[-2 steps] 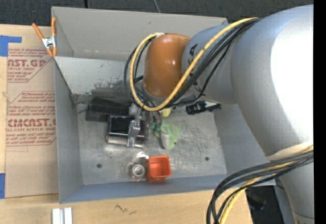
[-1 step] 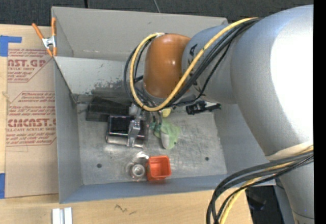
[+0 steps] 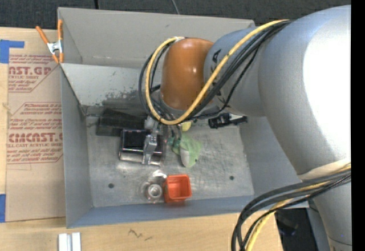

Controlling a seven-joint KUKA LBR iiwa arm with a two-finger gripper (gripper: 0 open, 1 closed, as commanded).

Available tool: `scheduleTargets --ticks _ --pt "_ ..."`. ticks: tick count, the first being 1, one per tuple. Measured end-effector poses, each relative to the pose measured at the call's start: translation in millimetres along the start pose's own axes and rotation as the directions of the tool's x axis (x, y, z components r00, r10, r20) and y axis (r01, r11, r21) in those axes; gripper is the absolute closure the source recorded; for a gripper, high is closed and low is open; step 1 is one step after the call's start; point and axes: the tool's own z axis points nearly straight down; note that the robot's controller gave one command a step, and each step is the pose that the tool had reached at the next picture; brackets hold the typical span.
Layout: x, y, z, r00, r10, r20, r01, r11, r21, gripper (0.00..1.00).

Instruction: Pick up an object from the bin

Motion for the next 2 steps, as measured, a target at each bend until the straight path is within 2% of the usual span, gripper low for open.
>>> scheduleTargets --ticks 2 --pt "0.5 -0.2 0.5 1.000 0.002 0.001 -0.002 1.000 -0.001 1.00"
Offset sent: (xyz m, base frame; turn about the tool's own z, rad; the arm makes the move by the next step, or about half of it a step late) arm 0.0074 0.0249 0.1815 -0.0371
